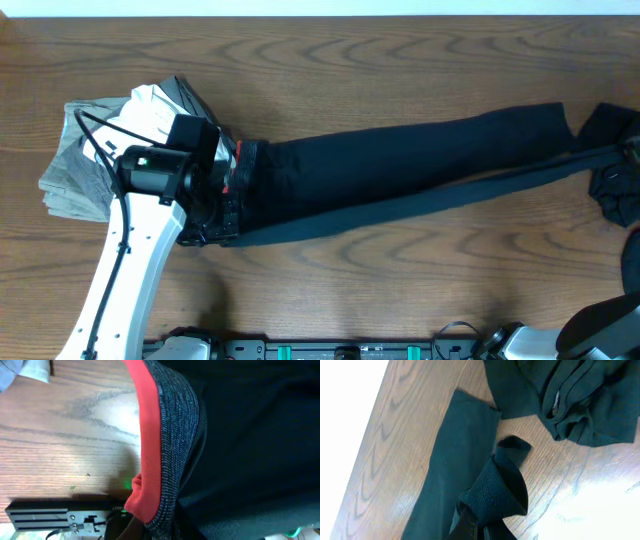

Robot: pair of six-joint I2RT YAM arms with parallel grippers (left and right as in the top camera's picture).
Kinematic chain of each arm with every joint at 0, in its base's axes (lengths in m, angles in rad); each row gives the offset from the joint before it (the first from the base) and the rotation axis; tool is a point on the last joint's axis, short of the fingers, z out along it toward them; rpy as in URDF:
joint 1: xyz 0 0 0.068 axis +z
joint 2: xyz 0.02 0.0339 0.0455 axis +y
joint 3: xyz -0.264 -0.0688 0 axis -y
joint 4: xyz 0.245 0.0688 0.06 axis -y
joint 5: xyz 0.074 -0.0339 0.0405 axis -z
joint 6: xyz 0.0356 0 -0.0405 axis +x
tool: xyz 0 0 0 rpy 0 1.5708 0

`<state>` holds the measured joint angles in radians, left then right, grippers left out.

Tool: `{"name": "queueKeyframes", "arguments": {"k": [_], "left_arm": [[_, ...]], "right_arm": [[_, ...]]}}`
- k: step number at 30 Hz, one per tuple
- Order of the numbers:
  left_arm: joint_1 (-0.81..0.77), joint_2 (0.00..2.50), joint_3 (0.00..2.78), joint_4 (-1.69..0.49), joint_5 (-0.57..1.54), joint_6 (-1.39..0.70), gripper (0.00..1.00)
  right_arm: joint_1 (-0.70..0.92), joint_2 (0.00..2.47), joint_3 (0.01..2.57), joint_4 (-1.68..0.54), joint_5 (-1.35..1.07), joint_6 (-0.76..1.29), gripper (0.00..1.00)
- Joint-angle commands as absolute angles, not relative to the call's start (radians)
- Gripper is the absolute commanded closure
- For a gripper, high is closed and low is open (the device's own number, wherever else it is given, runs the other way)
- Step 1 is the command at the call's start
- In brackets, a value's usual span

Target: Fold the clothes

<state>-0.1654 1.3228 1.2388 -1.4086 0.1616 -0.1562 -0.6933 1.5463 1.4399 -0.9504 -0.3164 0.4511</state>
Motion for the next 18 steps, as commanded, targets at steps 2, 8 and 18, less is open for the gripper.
{"name": "queueKeyframes", "arguments": {"k": [2,8,18], "left_arm": [[-0.163,1.339,1.248,-1.394,0.165,-0.133,0.89],[-0.163,1.419,1.245,-1.284,0.165,-0.073,0.89],[-0.163,1.638,1.246,-1.106,0.165,-0.026,0.90]], "right_arm": [[-0.648,1.546,1.457,-0.946,-0.251,0.429,0.99],[-0.592,1.622,1.457,-0.909,-0.215,0.458,0.99],[-0.582,1.800,1.457,-0.650,-0.327,0.528,0.99]]}}
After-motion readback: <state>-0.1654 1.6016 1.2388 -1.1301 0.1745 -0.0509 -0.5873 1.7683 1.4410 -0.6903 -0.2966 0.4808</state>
